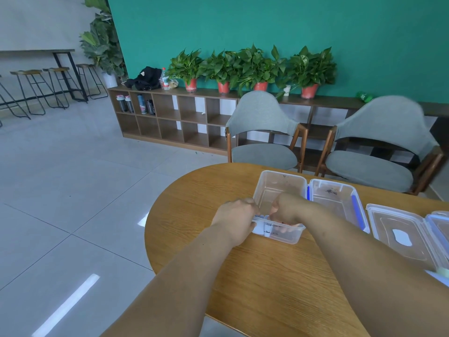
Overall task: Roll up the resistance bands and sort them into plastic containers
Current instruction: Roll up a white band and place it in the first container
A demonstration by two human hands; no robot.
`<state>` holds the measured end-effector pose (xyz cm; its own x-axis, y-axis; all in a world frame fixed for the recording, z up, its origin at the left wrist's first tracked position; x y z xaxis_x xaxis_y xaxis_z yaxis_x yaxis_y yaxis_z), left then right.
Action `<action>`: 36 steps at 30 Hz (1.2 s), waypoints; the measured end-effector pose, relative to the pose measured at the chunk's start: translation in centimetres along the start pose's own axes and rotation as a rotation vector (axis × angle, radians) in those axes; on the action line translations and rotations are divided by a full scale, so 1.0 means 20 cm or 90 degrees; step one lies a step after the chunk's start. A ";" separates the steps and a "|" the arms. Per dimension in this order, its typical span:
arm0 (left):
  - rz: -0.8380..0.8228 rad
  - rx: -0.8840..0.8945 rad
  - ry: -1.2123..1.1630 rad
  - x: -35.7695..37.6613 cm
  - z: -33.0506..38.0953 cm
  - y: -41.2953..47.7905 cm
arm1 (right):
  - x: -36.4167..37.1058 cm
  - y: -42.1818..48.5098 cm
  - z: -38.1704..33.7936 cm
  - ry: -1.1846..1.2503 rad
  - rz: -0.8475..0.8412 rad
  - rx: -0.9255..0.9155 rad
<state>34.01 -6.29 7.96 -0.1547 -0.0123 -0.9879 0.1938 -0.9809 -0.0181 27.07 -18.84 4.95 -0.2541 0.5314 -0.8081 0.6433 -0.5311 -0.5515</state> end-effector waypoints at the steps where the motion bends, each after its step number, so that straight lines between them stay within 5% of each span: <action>1: 0.000 0.002 0.002 0.00 0.00 0.00 | 0.00 0.00 -0.01 -0.014 0.004 0.005; 36: -0.015 0.016 -0.010 0.02 -0.01 0.01 | 0.00 0.03 0.05 0.058 -0.033 0.040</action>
<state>34.25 -6.42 7.47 -0.1736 0.0088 -0.9848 0.1661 -0.9854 -0.0381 26.75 -19.84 4.28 -0.2167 0.6156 -0.7577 0.5843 -0.5400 -0.6058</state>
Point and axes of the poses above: each hand's wrist, its own y-axis towards the middle knuckle, its own x-axis out of the palm, z = x × y, the point moved 10 cm from there along y, towards the middle knuckle, and after that the axes turned 13 degrees about -z, right-handed, at the moved point
